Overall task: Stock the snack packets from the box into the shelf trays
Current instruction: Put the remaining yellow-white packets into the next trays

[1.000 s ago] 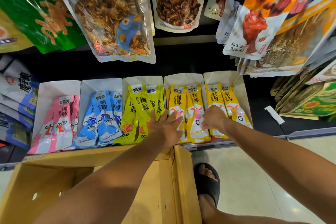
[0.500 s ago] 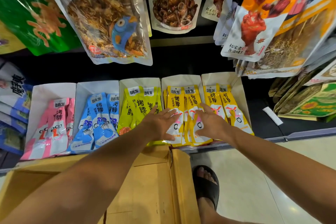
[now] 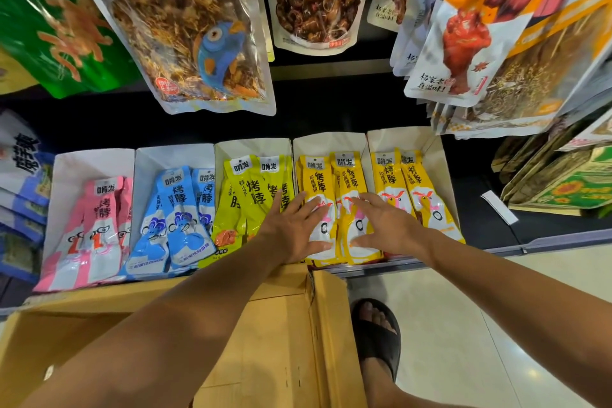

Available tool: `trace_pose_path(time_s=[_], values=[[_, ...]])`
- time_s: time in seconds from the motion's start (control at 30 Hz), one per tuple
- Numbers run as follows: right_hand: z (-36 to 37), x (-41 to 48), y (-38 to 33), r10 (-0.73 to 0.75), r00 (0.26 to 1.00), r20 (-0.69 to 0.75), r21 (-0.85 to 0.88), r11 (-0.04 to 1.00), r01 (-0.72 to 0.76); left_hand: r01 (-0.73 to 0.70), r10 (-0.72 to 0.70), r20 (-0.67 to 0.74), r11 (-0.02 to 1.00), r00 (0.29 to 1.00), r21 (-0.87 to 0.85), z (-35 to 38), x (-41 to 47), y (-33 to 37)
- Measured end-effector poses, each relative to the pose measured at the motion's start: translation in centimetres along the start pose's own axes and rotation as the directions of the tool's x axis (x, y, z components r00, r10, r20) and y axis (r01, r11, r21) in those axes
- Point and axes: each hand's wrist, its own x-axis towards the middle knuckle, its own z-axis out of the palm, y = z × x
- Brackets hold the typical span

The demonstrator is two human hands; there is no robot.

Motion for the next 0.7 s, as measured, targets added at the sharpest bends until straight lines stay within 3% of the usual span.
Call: trace_pose_path(time_s=[0.4, 0.7], values=[[-1.6, -0.6, -0.5, -0.031, 0.999, 0.009, 0.018, 0.999, 0.031, 0.005, -0.007, -0.048, 0.999, 0.999, -0.043, -1.4, -1.9, -0.2], [-6.2, -1.5, -4.5, -0.072, 0.996, -0.057, -0.055, 0.996, 0.069, 0.077, -0.089, -0.085, 0.987, 0.992, -0.141, -0.5, -8.8, -2.4]])
